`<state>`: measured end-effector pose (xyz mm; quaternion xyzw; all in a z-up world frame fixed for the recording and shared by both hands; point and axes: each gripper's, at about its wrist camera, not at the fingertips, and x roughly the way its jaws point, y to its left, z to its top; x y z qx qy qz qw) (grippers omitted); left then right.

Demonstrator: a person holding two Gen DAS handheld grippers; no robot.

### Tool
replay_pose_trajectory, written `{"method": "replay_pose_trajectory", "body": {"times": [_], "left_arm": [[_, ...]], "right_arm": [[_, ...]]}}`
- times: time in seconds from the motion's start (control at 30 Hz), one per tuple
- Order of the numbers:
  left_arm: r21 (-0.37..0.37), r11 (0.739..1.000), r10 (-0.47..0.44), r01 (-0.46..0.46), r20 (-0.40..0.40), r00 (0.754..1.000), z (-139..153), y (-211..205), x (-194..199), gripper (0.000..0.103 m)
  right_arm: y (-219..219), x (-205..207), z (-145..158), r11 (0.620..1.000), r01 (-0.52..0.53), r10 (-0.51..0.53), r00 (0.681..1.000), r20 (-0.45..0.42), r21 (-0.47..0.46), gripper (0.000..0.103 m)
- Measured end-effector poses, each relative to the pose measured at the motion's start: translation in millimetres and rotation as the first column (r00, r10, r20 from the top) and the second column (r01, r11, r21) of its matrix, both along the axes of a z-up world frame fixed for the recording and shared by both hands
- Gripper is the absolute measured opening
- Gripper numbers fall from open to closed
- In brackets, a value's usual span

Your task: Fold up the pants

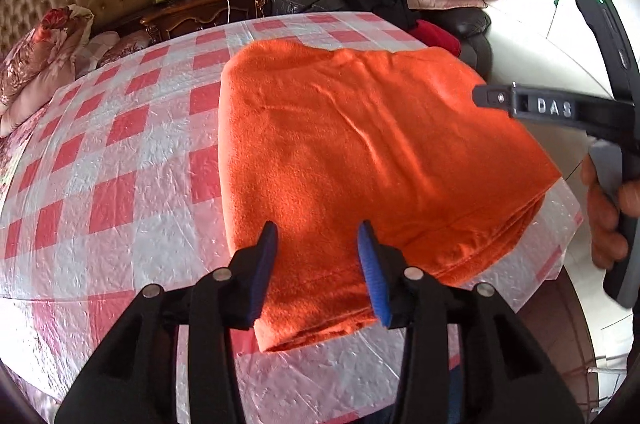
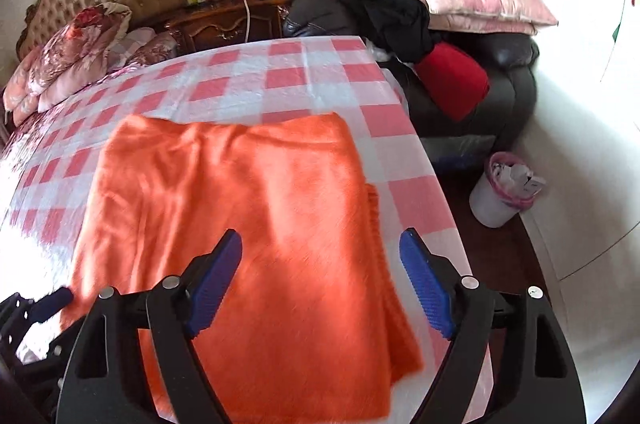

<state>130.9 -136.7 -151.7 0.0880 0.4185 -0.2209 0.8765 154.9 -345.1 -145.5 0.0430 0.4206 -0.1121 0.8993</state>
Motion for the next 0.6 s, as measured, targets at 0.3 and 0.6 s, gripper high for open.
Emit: {"method": "replay_pose_trajectory", "body": {"times": [0.3, 0.6], "left_arm": [[-0.054, 0.999, 0.007, -0.002, 0.082, 0.997, 37, 1, -33, 0.066], [-0.122, 0.992, 0.055, -0.041, 0.116, 0.992, 78, 15, -69, 0.084]], "right_arm": [[27, -55, 30, 1.0, 0.01, -0.009, 0.999, 0.033, -0.029, 0.085], [43, -103, 65, 0.997, 0.017, -0.01, 0.995, 0.098, -0.076, 0.086]]}}
